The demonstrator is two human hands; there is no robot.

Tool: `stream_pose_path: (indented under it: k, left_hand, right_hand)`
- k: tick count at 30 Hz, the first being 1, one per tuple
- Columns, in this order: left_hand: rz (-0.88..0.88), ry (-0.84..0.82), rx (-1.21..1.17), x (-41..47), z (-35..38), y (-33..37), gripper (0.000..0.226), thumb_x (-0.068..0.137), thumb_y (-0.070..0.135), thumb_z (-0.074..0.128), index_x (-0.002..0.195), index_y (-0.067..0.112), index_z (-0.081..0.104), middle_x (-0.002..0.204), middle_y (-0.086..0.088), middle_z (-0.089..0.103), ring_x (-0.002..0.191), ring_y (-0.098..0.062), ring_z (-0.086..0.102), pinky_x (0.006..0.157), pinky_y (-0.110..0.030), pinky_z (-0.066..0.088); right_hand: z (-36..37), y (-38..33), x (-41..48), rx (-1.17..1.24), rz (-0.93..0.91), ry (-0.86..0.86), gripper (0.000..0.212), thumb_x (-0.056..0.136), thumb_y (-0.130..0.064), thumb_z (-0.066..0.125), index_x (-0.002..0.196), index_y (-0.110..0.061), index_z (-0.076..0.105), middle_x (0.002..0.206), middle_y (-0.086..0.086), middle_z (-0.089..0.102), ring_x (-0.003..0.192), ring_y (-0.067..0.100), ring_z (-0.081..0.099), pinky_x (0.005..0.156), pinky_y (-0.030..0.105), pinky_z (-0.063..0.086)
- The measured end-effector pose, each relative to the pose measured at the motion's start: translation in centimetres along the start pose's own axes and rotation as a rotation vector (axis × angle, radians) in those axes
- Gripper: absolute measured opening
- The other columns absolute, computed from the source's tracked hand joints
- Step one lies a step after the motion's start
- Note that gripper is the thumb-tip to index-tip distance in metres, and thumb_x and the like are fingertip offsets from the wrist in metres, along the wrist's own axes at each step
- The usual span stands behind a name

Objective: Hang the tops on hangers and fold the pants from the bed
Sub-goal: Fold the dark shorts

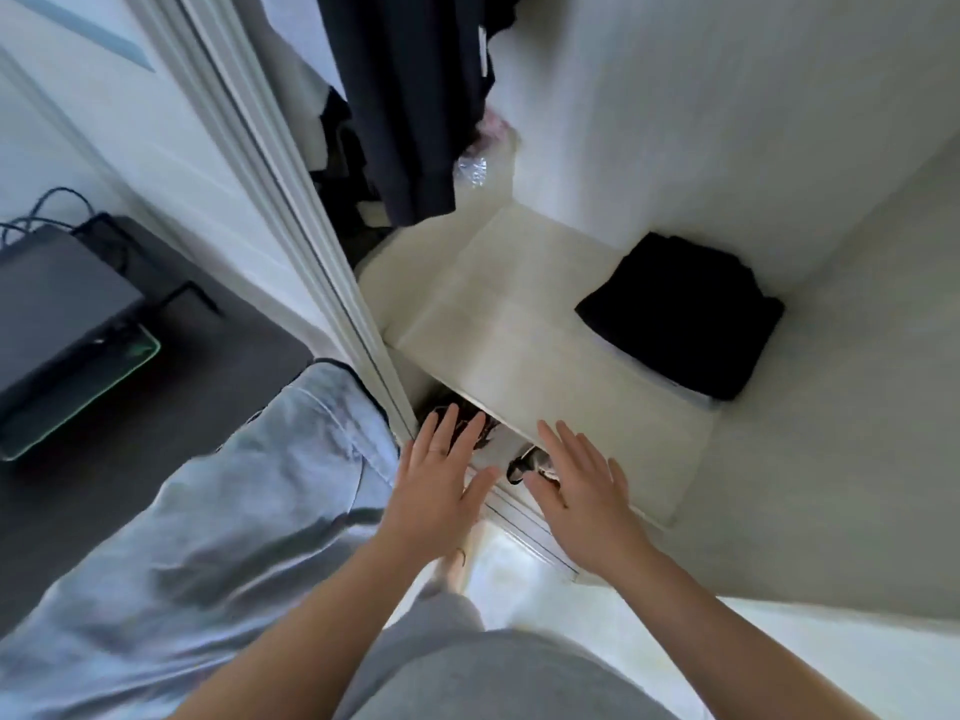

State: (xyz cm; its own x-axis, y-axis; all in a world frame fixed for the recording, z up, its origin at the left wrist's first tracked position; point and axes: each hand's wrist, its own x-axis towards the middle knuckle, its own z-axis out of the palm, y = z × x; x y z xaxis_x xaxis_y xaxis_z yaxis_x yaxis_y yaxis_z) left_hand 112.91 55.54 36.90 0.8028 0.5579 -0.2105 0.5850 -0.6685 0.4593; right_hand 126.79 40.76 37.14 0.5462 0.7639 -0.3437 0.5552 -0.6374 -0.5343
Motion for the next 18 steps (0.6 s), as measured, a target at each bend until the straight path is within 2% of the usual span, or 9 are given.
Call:
stream_pose_path:
  k: [5, 8, 14, 18]
  left_hand:
    - [-0.178, 0.081, -0.086, -8.1, -0.8, -2.1, 0.067, 0.095, 0.069, 0.019, 0.156, 0.048, 0.002, 0.166, 0.018, -0.007, 0.152, -0.008, -0.014, 0.122, -0.039, -0.002]
    - [-0.308, 0.129, -0.148, -12.5, -1.2, -4.0, 0.063, 0.099, 0.063, 0.027, 0.157, 0.047, 0.005, 0.165, 0.02, -0.002, 0.153, -0.006, -0.009, 0.124, -0.041, 0.005]
    - [-0.559, 0.224, -0.309, -21.0, -0.8, -8.0, 0.059, 0.102, 0.054, 0.036, 0.156, 0.037, 0.022, 0.162, 0.009, 0.027, 0.15, -0.019, 0.022, 0.119, -0.042, 0.027]
    - [-0.703, 0.26, -0.459, -26.5, -0.2, -11.0, 0.049, 0.102, 0.046, 0.043, 0.15, 0.036, 0.035, 0.142, 0.004, 0.051, 0.132, -0.022, 0.045, 0.108, -0.04, 0.038]
  right_hand:
    - [1.7, -3.7, -2.4, 0.019, -0.212, -0.086, 0.062, 0.101, -0.058, 0.027, 0.157, -0.044, 0.004, 0.167, -0.017, 0.004, 0.154, 0.009, 0.0, 0.125, 0.048, 0.003]
    - [2.9, -6.6, -3.3, 0.03, -0.34, -0.149, 0.061, 0.104, -0.051, 0.033, 0.159, -0.038, 0.008, 0.166, -0.015, 0.01, 0.153, 0.008, 0.006, 0.124, 0.045, 0.01]
    - [6.8, -12.5, -5.7, 0.084, -0.495, -0.349, 0.06, 0.104, -0.048, 0.038, 0.158, -0.037, 0.015, 0.163, -0.015, 0.023, 0.149, 0.007, 0.02, 0.121, 0.036, 0.022]
    - [10.5, -15.7, -7.9, 0.11, -0.505, -0.526, 0.061, 0.102, -0.051, 0.041, 0.157, -0.044, 0.014, 0.161, -0.012, 0.028, 0.148, 0.008, 0.024, 0.117, 0.034, 0.028]
